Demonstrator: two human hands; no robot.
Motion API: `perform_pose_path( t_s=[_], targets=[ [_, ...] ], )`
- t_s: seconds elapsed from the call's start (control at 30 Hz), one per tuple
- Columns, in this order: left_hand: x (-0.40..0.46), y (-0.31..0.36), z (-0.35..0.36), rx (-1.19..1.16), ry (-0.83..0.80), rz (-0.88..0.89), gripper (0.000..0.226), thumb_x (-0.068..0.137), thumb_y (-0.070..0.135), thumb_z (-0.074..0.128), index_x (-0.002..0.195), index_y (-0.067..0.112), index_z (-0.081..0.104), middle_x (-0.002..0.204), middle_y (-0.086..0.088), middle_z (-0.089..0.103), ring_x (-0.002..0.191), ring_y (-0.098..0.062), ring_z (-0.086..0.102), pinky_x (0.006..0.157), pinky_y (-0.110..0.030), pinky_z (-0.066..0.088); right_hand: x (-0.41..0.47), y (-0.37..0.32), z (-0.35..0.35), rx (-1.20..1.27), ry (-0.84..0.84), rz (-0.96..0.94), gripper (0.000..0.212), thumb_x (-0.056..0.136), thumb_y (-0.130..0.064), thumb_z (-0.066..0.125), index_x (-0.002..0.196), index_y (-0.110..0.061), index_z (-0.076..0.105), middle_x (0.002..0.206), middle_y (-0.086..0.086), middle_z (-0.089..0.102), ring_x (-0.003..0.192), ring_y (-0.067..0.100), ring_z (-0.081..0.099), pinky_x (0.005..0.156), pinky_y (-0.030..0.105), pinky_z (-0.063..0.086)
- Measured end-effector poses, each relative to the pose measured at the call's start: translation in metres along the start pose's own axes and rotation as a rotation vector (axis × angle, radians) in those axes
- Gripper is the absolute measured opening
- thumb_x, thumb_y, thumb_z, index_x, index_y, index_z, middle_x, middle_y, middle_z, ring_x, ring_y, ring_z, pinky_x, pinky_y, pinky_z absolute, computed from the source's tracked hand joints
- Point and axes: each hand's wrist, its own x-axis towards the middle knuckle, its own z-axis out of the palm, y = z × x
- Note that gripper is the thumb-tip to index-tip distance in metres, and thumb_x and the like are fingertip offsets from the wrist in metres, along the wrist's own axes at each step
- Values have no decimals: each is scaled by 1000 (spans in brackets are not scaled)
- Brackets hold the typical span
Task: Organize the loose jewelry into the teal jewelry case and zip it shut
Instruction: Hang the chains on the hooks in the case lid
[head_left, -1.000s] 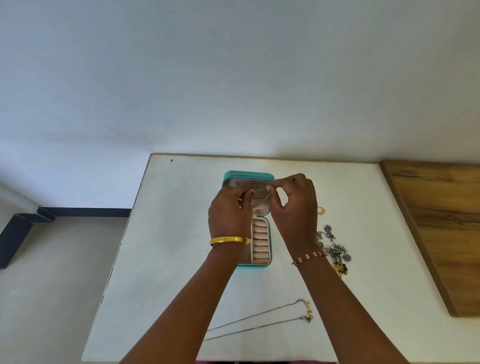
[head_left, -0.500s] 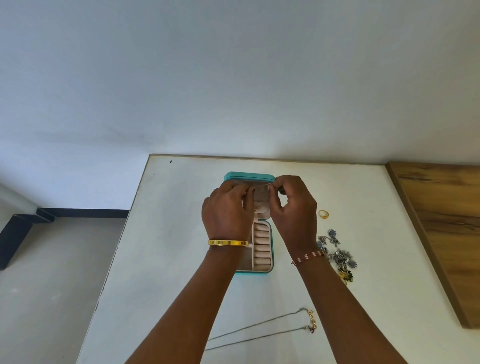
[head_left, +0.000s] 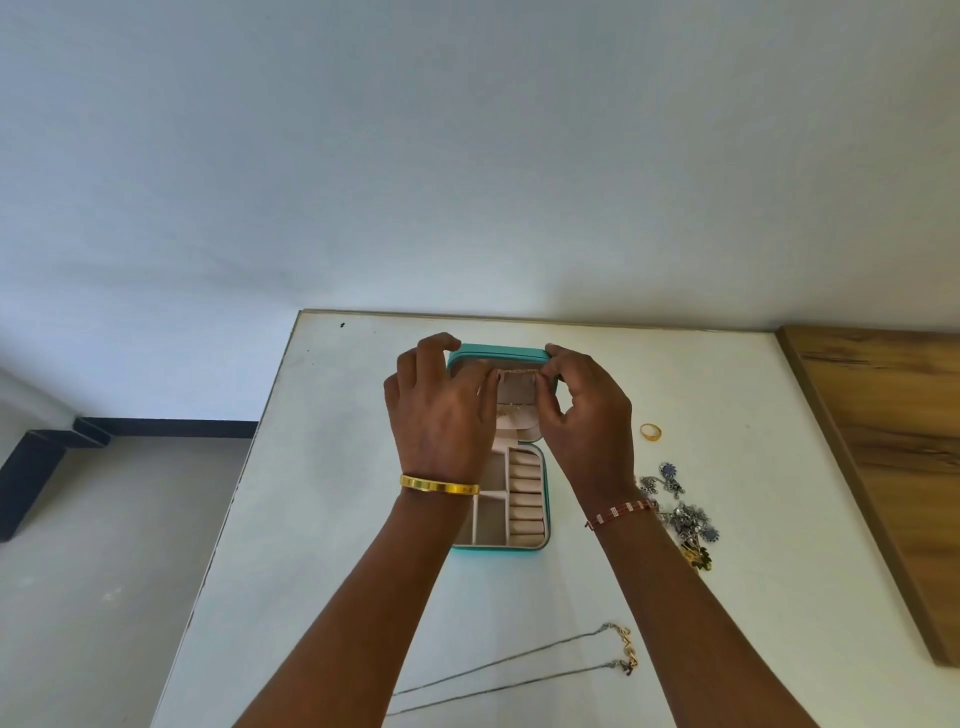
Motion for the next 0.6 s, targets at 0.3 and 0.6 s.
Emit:
perform_pose_path(
  t_s=[0.3, 0.6],
  targets=[
    [4, -3, 4, -145, -77, 66, 16, 74, 18, 62, 77, 6, 72, 96, -17, 71, 78, -31, 69, 63, -36, 57, 1, 4, -1, -66, -27, -60, 18, 82, -13, 57, 89, 2, 63, 93, 18, 70, 87, 29, 67, 79, 24, 48],
    [5, -5, 1, -148, -53, 70, 14, 70, 17, 65, 73, 6, 72, 92, -16, 71, 76, -31, 68, 61, -34, 57, 2, 8, -3, -157, -13, -205, 12, 86, -14, 56, 89, -2, 58, 85, 16, 68, 78, 27, 66, 66, 26, 55]
  ],
)
